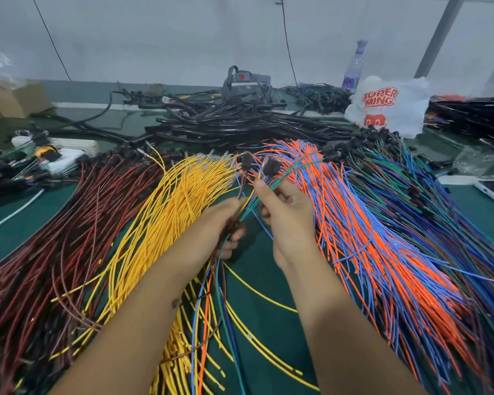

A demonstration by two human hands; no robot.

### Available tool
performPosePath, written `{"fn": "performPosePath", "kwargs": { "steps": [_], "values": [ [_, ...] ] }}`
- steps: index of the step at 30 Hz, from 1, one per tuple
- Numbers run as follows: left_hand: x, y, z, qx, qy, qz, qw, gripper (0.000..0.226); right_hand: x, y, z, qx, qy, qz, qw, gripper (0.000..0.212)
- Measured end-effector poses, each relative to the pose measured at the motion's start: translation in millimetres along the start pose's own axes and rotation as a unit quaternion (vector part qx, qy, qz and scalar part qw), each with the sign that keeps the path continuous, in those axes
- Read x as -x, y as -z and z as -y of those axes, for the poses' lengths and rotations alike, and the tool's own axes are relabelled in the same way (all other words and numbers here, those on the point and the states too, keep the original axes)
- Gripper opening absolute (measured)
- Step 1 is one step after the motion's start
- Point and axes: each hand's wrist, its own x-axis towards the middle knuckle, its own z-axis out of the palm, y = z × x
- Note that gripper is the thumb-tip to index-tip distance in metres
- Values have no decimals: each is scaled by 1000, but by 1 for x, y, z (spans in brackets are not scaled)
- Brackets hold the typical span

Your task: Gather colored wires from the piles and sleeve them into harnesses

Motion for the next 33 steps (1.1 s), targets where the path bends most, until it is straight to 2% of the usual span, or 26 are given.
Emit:
{"fn": "performPosePath", "kwargs": {
  "steps": [2, 4, 6, 9, 12, 14, 16, 18, 20, 23, 26, 30, 33],
  "values": [
    [0, -1, 2, -42, -14, -17, 999, 27, 0, -1, -1, 13, 7, 8, 1000, 26],
    [0, -2, 4, -96, -34, -41, 994, 26, 2, -2, 0, 27, 11, 38, 999, 17],
    [0, -2, 5, -117, -38, -56, 991, 25, 3, -3, 1, 32, -2, 79, 996, 19],
    [0, -3, 4, -111, -34, -46, 992, 22, 4, -2, -1, 74, -11, 127, 989, 20],
    [2, -4, 6, -145, -41, -30, 988, 26, 6, -1, -3, 90, -23, 118, 989, 19],
    [4, -6, 6, -187, -43, -41, 981, 25, 5, -2, -4, 86, -20, 91, 992, 17],
    [4, -6, 4, -255, -59, -53, 964, 27, 4, -2, -4, 99, -2, 52, 994, 23],
    [5, -8, 0, -290, -67, -29, 954, 24, 4, -3, -3, 123, 17, 11, 992, 26],
    [10, -8, -4, -236, -43, 24, 970, 19, 2, -1, 0, 91, 17, -38, 995, 27],
    [22, -1, -16, -100, 27, 93, 990, 20, -11, 15, 9, -56, -23, -153, 986, 32],
    [31, 12, -34, -142, 46, 121, 981, 20, -17, 24, 11, -132, -39, -215, 967, 34],
    [31, 36, -64, -286, 68, 148, 944, 20, -18, 22, 11, -79, 19, -253, 964, 35],
    [30, 63, -79, -303, 102, 136, 938, 16, -22, 35, 21, -32, 63, -344, 936, 31]
  ]
}}
